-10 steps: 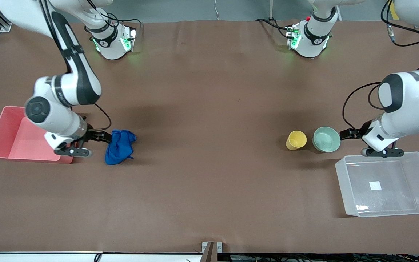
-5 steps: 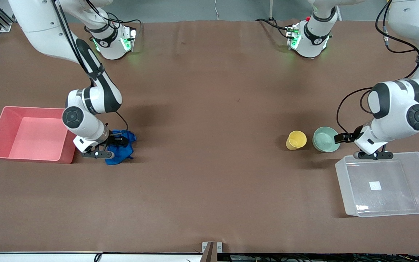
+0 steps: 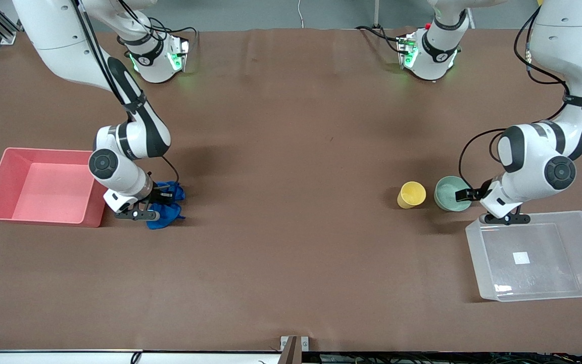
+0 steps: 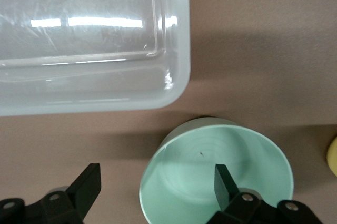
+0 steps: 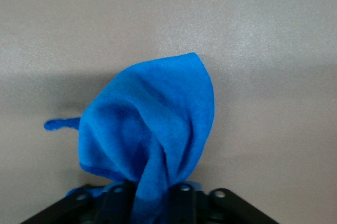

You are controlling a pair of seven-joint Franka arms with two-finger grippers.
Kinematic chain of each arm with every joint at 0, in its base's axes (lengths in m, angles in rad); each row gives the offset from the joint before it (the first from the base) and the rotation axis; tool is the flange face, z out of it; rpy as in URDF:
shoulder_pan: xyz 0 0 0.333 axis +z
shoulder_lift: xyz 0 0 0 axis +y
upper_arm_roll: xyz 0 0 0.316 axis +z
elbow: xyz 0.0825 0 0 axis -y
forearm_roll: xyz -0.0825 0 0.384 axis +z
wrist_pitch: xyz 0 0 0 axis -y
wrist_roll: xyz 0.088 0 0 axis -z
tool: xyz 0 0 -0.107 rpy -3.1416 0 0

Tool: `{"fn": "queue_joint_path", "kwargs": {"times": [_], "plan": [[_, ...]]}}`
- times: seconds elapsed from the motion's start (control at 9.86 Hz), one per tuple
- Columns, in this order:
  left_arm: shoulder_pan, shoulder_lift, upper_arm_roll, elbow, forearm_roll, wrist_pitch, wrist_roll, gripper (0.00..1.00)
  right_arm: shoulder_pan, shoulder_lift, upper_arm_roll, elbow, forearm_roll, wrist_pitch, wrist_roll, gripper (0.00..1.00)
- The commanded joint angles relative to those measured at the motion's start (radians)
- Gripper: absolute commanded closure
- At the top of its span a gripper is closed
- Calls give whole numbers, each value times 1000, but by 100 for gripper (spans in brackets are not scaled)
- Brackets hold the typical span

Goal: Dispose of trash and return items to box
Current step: 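Lift the cloth with the right gripper while the left gripper grasps the bowl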

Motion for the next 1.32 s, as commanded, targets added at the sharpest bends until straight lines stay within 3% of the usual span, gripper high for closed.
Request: {"fn": "queue_joint_path", "kwargs": {"times": [0.0,0.1,0.2,0.3,0.41,0.61,0.71,1.01,1.22], "plan": [[3,32,-2,-30,11,37,12,5,-33,-92,4,29,8,-186,17,98],[2,44,-2,-28,11,45,12,13,-41,-151,1,67,8,-320,17,98],[2,50,-3,-27,11,59,8,36,-57,-225,-6,93,8,-447,12,98],[2,52,-5,-25,12,59,8,74,-83,-303,-20,112,8,-555,0,98],[2,52,-8,-25,11,59,5,89,-103,-365,-48,141,8,-662,-36,98],[-3,52,-11,-25,11,59,1,93,-125,-388,-184,173,-30,-735,-253,97],[-6,52,-11,-25,11,59,1,93,-146,-381,-248,162,-113,-691,-370,97],[-8,46,-11,-25,12,57,1,95,-309,-258,-258,126,-127,-486,-637,97],[-8,32,-11,-22,11,45,7,96,-331,-148,-256,107,-127,-383,-663,96]]}}
